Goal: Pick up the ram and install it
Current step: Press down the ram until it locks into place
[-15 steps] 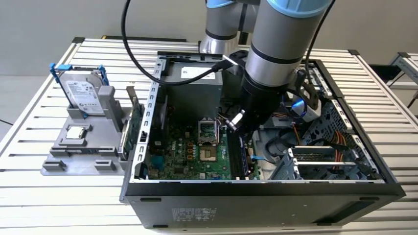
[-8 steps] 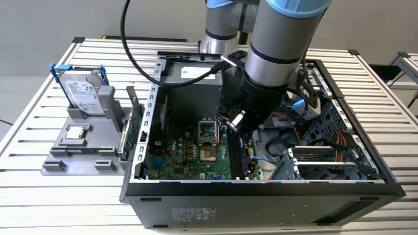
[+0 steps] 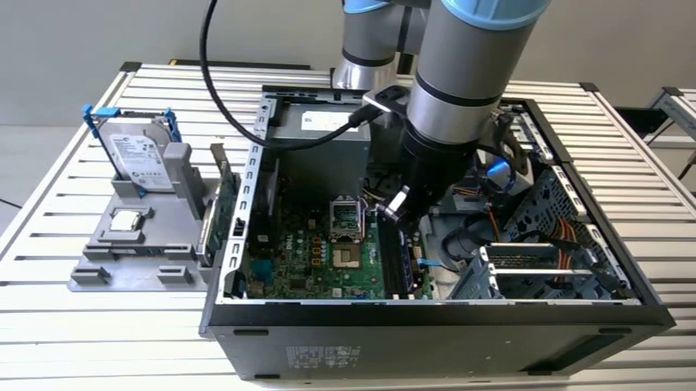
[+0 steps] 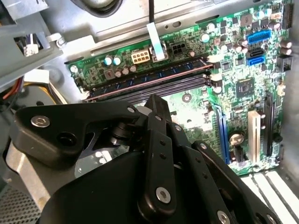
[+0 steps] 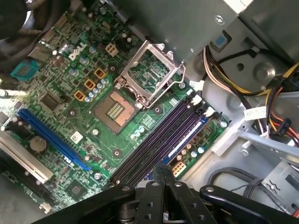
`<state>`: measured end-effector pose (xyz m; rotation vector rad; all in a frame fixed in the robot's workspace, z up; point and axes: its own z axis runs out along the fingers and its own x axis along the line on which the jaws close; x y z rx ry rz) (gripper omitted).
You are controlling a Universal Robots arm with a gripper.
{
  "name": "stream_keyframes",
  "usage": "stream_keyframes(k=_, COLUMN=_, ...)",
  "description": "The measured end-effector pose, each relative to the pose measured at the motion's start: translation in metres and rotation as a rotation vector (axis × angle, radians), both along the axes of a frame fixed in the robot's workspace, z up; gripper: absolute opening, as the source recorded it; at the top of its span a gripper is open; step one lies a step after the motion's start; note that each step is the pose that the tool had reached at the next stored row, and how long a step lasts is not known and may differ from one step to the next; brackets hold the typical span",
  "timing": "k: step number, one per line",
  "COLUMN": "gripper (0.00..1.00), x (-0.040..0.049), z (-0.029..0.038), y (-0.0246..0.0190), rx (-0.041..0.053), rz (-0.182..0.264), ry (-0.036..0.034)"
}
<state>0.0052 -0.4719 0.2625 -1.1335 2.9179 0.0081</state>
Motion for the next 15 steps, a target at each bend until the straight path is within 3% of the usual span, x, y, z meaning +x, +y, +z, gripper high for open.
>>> stream_keyframes(k=11, gripper=0.0, x=-0.0004, z=-0.0002, y=0.0001, rx=0.0003, rz=0.149, ry=0.0001)
stream_keyframes(k=15, gripper=0.0, x=-0.0004, z=-0.0002, y=0.0003, rx=0.0002, rz=0.183, ry=0.0)
